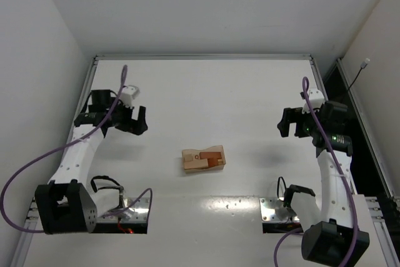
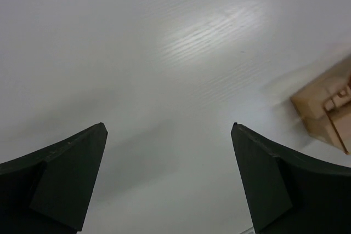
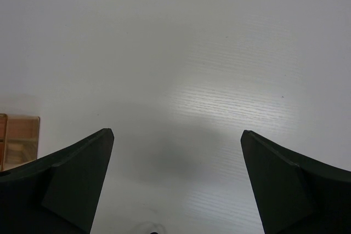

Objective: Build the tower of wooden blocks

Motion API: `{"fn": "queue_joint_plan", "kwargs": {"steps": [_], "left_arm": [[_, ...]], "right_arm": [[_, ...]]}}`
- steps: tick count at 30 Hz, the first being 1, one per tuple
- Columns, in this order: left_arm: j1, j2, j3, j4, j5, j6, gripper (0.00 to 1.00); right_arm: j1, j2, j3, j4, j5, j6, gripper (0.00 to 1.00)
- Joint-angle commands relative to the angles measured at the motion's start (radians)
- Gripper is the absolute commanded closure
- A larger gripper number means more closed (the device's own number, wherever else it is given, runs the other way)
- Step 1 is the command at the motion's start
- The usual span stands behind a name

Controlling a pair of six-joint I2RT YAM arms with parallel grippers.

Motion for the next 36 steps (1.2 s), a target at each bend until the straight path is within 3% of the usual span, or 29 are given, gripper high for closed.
{"fn": "queue_joint_plan", "kwargs": {"steps": [1,5,6,8,13,16,19,21,22,26,27,30,32,36], "left_arm": [[-0.191,-0.014,0.116,-0.089,0.028,0.112,0.06],[-0.484,0.008,0.150,-0.146,-0.088,0.123,0.09],[-0.616,0.020,0.161,-0.158,-0.126,0.114,0.10],[-0.727,0.043,0.161,-0.159,-0.223,0.103,0.11],[-0.874,0.083,0.139,-0.156,-0.286,0.123,0.17],[-0.875,0.106,0.150,-0.143,-0.286,0.098,0.18],[-0.818,0.095,0.150,-0.107,-0.268,0.054,0.18],[-0.710,0.051,0.150,-0.061,-0.279,-0.010,0.18],[-0.677,0.051,0.150,-0.047,-0.279,-0.011,0.18],[-0.503,-0.009,0.113,0.016,-0.323,-0.127,0.10],[-0.467,-0.021,0.113,0.016,-0.323,-0.136,0.10],[-0.350,-0.031,0.113,0.016,-0.303,-0.166,0.07],[-0.274,-0.031,0.104,0.016,-0.294,-0.166,0.06],[-0.181,-0.041,0.084,0.016,-0.259,-0.175,0.06]], "right_arm": [[-0.004,0.001,0.009,0.039,-0.033,0.010,0.01],[-0.004,0.001,0.009,0.039,-0.033,0.010,0.01],[-0.004,0.001,0.009,0.039,-0.033,0.010,0.01],[-0.004,0.001,0.009,0.039,-0.033,0.010,0.01],[-0.004,0.001,0.009,0.039,-0.033,0.010,0.01],[0.022,0.001,0.009,0.029,-0.140,-0.033,0.01],[0.077,0.013,0.009,0.017,-0.229,-0.067,0.06],[0.198,0.100,0.032,-0.004,-0.284,-0.097,0.09],[0.198,0.100,0.046,-0.004,-0.284,-0.098,0.09],[0.459,0.281,0.145,-0.066,-0.154,-0.194,0.10],[0.597,0.359,0.170,-0.075,-0.115,-0.232,0.12],[0.846,0.444,0.263,-0.057,0.078,-0.272,0.13],[0.916,0.520,0.299,-0.029,0.120,-0.302,0.17],[0.973,0.632,0.376,0.006,0.156,-0.392,0.37]]}}
